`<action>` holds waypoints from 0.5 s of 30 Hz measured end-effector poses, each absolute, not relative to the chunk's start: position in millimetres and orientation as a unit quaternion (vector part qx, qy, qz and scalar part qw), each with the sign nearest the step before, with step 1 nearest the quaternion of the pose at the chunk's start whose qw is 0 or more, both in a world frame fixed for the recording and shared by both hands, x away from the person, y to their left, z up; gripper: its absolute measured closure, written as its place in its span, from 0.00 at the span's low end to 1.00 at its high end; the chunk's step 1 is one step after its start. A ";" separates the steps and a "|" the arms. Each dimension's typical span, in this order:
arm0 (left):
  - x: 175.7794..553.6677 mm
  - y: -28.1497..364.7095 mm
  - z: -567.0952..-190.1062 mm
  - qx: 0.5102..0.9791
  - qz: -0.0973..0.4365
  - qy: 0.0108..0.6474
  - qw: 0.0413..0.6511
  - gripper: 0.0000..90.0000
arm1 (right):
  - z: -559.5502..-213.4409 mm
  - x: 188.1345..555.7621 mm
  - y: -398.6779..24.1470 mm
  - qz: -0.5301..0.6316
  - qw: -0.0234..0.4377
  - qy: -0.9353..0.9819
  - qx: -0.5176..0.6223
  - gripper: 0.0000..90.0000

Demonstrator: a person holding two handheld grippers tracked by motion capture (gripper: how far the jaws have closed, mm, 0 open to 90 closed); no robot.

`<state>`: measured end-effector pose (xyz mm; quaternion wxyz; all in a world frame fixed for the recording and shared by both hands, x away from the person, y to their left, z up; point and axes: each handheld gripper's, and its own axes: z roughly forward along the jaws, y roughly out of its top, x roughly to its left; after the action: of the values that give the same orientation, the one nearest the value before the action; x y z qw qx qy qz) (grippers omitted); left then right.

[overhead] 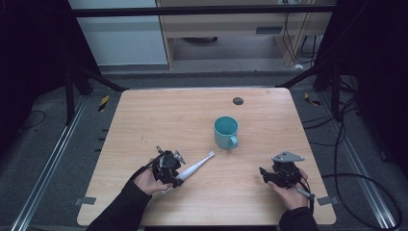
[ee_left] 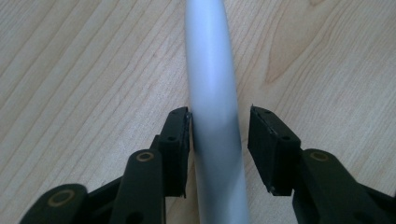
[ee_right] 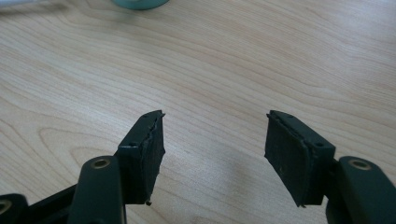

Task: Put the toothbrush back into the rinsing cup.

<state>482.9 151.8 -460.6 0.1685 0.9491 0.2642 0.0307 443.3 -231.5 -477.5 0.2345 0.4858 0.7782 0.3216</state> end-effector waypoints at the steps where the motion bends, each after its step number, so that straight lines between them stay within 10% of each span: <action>1: 482.9 151.8 -460.6 0.949 0.031 0.264 0.169 0.67 | -477.5 443.3 -231.6 0.322 0.234 0.777 0.487 0.42; 15: 489.6 145.0 -464.7 0.953 0.017 0.265 0.143 0.72 | -477.9 444.1 -229.6 0.317 0.232 0.780 0.486 0.43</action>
<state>489.6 145.0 -464.7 0.1426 0.9534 0.2654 0.0166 444.1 -229.6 -477.9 0.2323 0.4862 0.7804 0.3172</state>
